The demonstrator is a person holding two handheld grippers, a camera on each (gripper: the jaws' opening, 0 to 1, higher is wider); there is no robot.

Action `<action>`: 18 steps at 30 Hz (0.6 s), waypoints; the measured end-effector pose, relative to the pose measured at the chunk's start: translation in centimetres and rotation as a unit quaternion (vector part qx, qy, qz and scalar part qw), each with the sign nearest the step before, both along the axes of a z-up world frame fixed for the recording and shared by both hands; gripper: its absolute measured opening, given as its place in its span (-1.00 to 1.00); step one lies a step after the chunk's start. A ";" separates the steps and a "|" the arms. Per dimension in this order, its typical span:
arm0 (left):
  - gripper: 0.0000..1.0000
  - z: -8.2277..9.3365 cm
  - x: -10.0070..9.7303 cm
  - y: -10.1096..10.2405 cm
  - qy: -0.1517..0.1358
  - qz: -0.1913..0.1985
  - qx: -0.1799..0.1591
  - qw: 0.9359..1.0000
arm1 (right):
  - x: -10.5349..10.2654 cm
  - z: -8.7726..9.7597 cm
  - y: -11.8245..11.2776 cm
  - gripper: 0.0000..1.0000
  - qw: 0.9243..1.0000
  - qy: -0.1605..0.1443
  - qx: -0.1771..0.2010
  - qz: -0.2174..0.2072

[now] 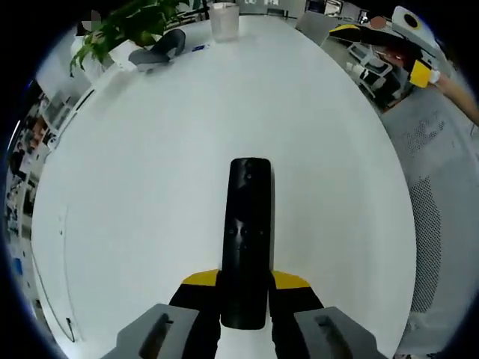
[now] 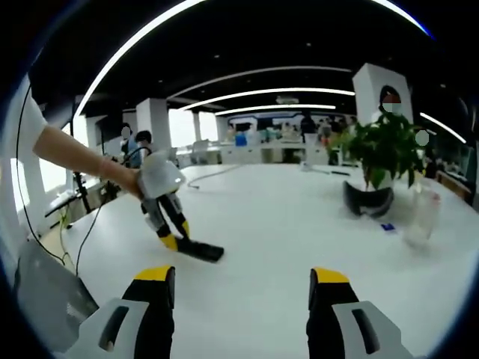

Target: Press the specified remote control buttons in sequence, fully releasing each button before pressing the next.

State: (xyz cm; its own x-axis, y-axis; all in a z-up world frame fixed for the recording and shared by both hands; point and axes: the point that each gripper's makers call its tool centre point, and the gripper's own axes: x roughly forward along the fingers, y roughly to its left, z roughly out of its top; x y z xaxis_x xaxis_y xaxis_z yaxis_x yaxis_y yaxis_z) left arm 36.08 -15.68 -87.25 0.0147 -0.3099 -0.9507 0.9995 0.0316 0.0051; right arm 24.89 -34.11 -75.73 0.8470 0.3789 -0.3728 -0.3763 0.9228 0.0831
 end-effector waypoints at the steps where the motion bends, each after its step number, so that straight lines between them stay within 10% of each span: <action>1: -0.54 0.0 -0.3 0.1 0.002 0.001 0.002 1.000 | 0.0 -0.1 0.0 0.43 1.000 0.001 -0.002 0.001; 18: -0.54 0.1 -2.9 0.6 0.001 0.000 0.011 1.000 | -0.2 -0.1 0.2 0.40 1.000 0.004 -0.005 0.009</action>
State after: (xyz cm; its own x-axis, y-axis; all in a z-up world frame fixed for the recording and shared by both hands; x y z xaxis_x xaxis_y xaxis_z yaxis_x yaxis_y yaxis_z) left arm 33.19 -15.12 -87.18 0.0129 -0.2890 -0.9572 0.9995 0.0319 0.0038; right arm 24.70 -33.87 -75.84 0.8371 0.3901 -0.3835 -0.3920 0.9168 0.0767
